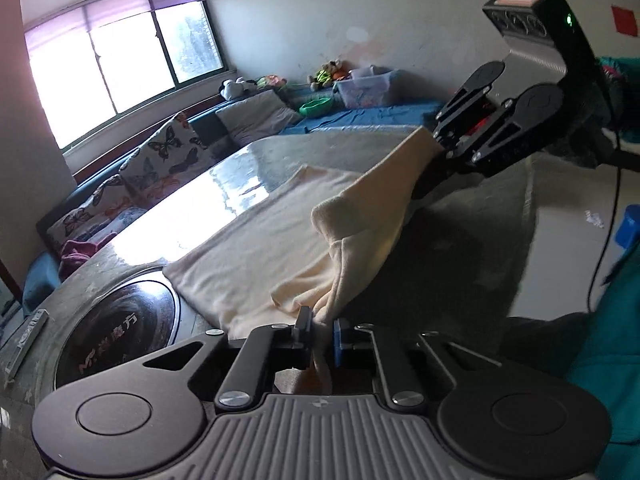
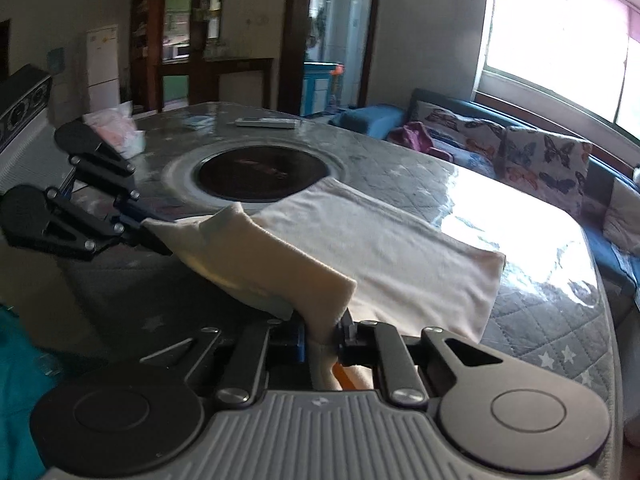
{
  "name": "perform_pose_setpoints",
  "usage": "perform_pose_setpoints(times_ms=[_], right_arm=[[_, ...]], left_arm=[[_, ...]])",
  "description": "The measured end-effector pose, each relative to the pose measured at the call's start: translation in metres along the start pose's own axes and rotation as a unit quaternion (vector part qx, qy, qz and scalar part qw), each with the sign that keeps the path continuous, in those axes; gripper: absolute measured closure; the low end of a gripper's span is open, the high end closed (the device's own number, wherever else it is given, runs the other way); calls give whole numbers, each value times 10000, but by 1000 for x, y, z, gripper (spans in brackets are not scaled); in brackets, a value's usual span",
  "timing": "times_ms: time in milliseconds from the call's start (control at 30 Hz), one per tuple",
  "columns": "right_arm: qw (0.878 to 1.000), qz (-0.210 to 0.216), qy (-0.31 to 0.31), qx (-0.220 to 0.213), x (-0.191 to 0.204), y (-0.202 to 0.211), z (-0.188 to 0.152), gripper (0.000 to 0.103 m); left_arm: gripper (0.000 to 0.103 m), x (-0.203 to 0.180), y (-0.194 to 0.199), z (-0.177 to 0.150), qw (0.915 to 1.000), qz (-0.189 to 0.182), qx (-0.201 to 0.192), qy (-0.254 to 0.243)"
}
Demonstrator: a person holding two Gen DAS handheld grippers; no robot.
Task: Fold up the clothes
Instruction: 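Lift the sweatshirt edge with both tools and fold it over the stack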
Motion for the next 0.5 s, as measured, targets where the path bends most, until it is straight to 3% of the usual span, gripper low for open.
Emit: perform_pose_setpoints(times_ms=[267,500], right_arm=[[9986,494,144,104,29,47,7,91],[9989,377,243,124,2,33,36,93]], left_arm=[[92,-8,50,8,9992,-299,-96,257],[92,34,25,31,9986,-195,-163,459]])
Point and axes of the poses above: each gripper's, at about its wrist camera, not at the fingertips, and y roughly against the way its jaws point, x to its left, z to its top, the point moved 9 cm from there along -y, roughly the way its jaws point, and after that the axes turned 1 degree about -z, right-handed, at the moved point
